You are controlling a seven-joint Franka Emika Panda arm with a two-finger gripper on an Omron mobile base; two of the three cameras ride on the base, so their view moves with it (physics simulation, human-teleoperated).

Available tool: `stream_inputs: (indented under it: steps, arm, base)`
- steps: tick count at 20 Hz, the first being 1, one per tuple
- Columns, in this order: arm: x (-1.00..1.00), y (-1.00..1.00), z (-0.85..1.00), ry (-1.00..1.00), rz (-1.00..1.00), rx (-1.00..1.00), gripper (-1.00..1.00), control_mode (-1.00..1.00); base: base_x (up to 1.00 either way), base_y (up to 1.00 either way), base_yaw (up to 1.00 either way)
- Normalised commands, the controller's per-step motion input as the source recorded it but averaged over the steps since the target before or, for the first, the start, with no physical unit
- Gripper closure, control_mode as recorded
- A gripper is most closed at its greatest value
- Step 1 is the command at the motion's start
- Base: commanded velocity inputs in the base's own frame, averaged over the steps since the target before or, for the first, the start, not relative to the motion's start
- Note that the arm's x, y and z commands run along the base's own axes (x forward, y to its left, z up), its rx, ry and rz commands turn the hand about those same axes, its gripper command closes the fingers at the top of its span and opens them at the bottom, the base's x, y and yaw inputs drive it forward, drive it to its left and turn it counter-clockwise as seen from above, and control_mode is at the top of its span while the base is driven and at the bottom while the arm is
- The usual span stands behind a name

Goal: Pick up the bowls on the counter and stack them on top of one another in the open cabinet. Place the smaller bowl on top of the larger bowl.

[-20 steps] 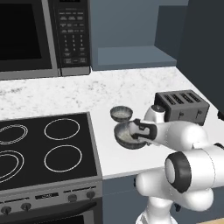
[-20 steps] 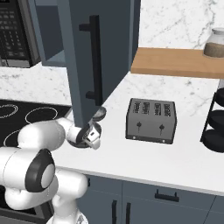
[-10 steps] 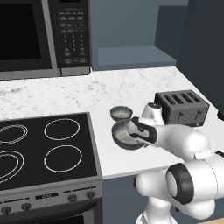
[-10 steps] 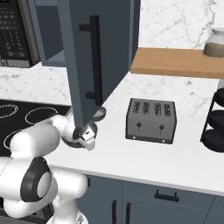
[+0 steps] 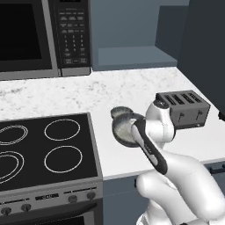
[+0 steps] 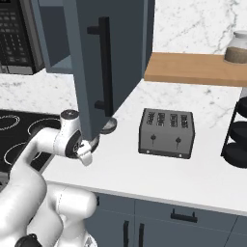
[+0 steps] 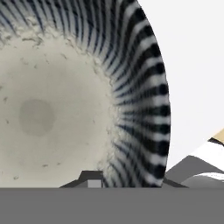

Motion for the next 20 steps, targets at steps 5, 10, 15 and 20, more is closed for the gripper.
stream_inputs:
  steps: [5,10,15,20]
  arm:
    - [-0.37,0.0,0.92,-0.03,-0.01,0.11,1.0,-1.0]
    - [-0.29,0.0,0.71,-0.03,0.0,0.05,1.0,-1.0]
    - [-0.4,0.0,0.83,-0.17,-0.02,0.02,1.0,-1.0]
    - [-0.04,0.2,0.71,-0.17,-0.19,0.0,1.0,-1.0]
  base:
    - [0.0,0.0,0.0]
    - [0.0,0.0,0.0]
    - [0.0,0.0,0.0]
    - [0.0,0.0,0.0]
